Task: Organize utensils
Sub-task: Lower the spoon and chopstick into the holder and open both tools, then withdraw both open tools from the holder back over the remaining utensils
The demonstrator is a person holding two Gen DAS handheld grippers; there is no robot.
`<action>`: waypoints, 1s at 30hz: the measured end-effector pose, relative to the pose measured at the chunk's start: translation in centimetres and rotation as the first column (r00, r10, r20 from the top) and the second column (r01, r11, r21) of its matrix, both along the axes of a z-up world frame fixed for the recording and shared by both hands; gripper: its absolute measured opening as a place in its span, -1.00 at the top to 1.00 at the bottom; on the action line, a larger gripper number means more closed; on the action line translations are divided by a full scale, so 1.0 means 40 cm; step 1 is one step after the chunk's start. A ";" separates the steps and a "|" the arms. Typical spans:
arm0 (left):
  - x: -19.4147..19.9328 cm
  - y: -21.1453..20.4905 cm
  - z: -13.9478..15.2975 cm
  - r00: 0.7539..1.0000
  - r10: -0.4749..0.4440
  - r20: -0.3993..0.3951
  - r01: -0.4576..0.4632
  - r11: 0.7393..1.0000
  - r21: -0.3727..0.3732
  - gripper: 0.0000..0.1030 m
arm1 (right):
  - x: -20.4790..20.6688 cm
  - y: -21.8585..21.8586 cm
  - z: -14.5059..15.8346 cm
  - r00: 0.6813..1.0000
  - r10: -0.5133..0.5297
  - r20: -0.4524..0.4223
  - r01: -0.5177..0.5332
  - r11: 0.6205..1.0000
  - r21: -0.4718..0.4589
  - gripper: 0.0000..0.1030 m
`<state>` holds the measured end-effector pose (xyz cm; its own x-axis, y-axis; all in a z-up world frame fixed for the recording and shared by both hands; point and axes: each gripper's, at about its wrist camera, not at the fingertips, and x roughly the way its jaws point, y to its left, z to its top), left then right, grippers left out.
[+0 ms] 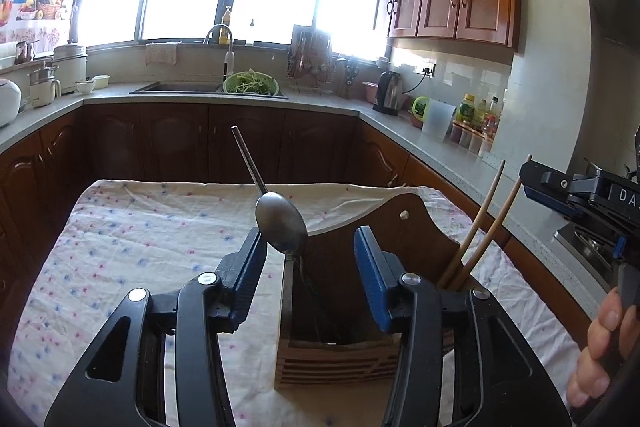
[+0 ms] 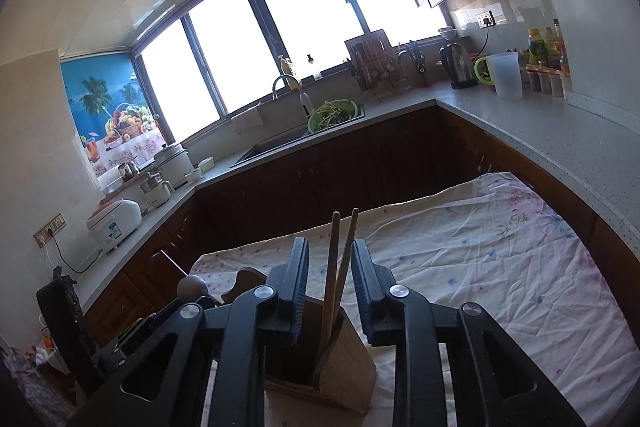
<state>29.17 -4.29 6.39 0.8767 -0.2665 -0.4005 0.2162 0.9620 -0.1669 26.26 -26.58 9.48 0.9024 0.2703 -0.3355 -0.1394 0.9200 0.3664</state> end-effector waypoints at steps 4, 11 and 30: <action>-0.011 0.005 0.011 1.000 0.000 0.003 0.000 1.000 0.001 0.01 | -0.014 -0.011 0.002 1.000 0.004 0.007 -0.004 1.000 0.025 -0.13; -0.060 0.023 0.015 1.000 0.023 0.005 -0.023 1.000 0.000 -0.59 | -0.065 -0.024 0.006 0.999 0.025 0.033 -0.027 0.998 0.055 -0.95; -0.287 0.136 -0.013 0.994 0.084 -0.068 -0.086 0.996 -0.021 -0.85 | -0.272 -0.036 -0.053 0.998 0.060 -0.010 -0.059 0.995 0.075 -1.00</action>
